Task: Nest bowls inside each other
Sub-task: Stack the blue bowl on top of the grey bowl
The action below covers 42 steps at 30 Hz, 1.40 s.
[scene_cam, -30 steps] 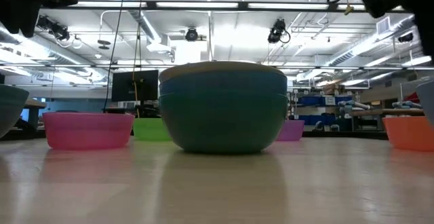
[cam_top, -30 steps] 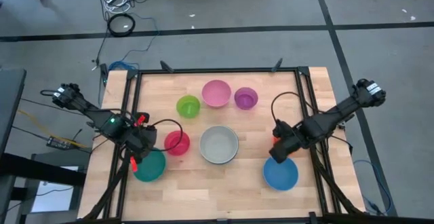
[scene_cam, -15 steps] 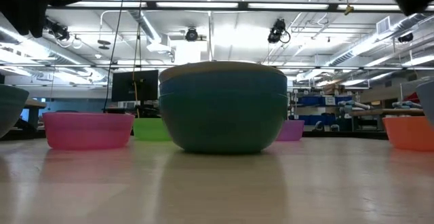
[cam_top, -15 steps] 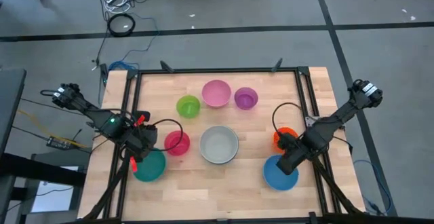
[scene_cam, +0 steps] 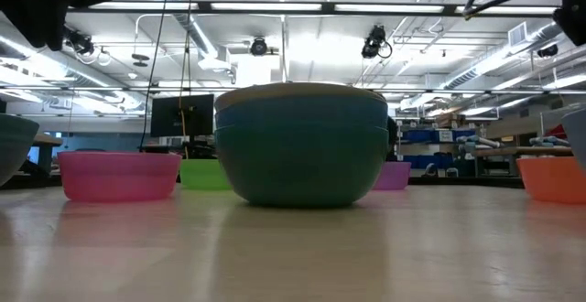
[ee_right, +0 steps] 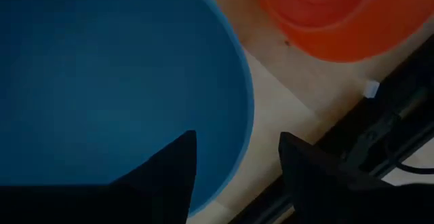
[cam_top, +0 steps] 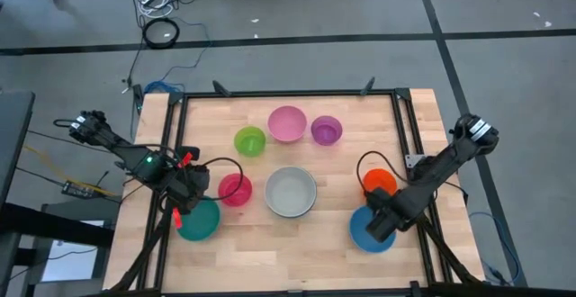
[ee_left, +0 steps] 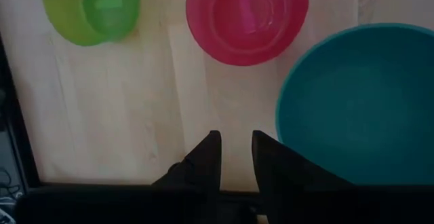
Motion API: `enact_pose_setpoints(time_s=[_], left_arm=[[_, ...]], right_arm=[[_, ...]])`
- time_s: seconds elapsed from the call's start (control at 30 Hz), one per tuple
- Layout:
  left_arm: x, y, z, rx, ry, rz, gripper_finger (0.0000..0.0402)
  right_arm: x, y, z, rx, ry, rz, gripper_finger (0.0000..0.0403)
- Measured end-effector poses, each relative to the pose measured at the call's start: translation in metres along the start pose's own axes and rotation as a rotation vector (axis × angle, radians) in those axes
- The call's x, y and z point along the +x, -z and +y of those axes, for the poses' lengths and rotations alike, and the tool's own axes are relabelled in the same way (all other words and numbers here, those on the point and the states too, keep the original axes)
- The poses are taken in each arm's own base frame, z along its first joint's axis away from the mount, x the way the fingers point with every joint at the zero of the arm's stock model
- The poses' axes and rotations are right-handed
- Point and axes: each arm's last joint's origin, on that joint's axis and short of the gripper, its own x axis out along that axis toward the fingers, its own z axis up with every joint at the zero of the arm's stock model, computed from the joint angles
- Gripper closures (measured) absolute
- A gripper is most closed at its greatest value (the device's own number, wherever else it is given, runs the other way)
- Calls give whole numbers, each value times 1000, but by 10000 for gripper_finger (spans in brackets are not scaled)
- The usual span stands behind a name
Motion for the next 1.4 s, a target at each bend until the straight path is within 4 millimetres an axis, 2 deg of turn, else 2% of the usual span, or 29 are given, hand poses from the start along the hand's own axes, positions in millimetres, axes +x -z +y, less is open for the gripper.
enact_pose_setpoints(time_s=[0.2, 0.37, 0.5, 0.7, 0.83, 0.97, 1.17, 1.27, 1.4], left_arm=[[0, 0, 1, 0, -18, -8, 310], [0, 0, 1, 1, -24, -11, 310], [0, 0, 1, 3, -29, -13, 310], [0, 0, 1, 3, -39, -17, 310], [0, 0, 1, 4, -39, -17, 310], [0, -1, 1, 7, -50, -22, 310], [0, -5, 2, -10, -112, -90, 310], [0, -12, 2, -17, -104, -149, 310], [0, -21, 4, -42, -111, -233, 310]], right_arm=[[14, -1, 10, -1, 54, 2, 212], [22, -1, 17, -1, 62, 6, 234], [23, -2, 19, -1, 43, 6, 278], [22, -1, 18, -1, 51, 13, 383], [21, -2, 14, 8, 75, 21, 391], [8, -3, 6, -3, 31, -11, 399], [-26, -16, -20, 25, -148, -147, 402], [-40, -32, -28, 37, -236, -249, 402], [-54, -65, -24, 3, -375, -444, 402]])
